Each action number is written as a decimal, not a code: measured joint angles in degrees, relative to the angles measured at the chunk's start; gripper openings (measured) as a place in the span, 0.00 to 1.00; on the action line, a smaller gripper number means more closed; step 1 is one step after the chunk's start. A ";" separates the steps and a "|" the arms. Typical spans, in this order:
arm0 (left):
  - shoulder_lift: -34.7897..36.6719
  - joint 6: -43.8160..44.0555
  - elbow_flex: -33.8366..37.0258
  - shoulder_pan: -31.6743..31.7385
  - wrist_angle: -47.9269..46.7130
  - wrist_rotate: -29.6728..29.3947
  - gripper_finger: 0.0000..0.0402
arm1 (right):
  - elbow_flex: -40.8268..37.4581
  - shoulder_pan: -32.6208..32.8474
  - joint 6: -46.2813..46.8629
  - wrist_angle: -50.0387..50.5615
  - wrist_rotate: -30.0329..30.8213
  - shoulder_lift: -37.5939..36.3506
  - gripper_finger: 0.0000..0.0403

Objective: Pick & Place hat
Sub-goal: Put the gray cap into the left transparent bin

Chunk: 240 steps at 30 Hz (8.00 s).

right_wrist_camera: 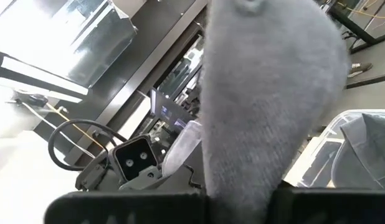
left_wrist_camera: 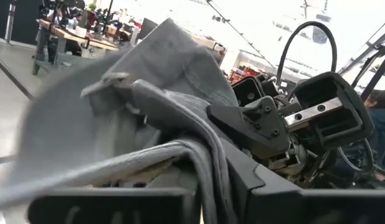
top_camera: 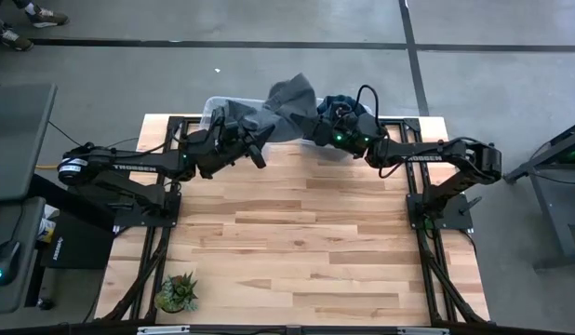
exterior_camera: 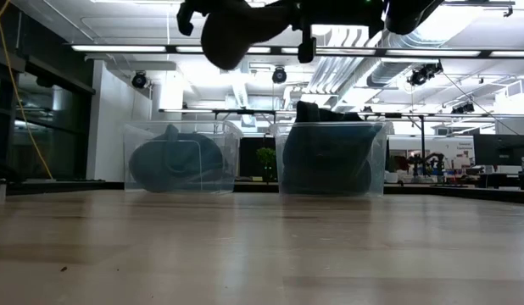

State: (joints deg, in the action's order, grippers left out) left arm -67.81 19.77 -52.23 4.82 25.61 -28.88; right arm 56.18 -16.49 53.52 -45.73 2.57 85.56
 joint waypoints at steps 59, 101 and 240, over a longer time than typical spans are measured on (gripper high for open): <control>14.47 7.55 0.00 0.04 -21.00 14.53 0.70 | 0.00 -1.00 -13.50 49.94 -35.30 -11.03 0.01; 11.34 10.90 -0.02 0.02 -29.45 24.65 0.70 | 49.68 18.89 -43.86 128.73 28.10 13.14 0.01; 7.76 -6.25 -10.86 25.26 -56.54 7.65 0.04 | 58.10 9.73 -38.36 112.16 18.75 1.97 0.42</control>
State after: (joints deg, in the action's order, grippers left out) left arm -60.05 13.52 -63.09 30.08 -30.93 -21.23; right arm 114.28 -6.76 15.16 66.43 21.32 87.53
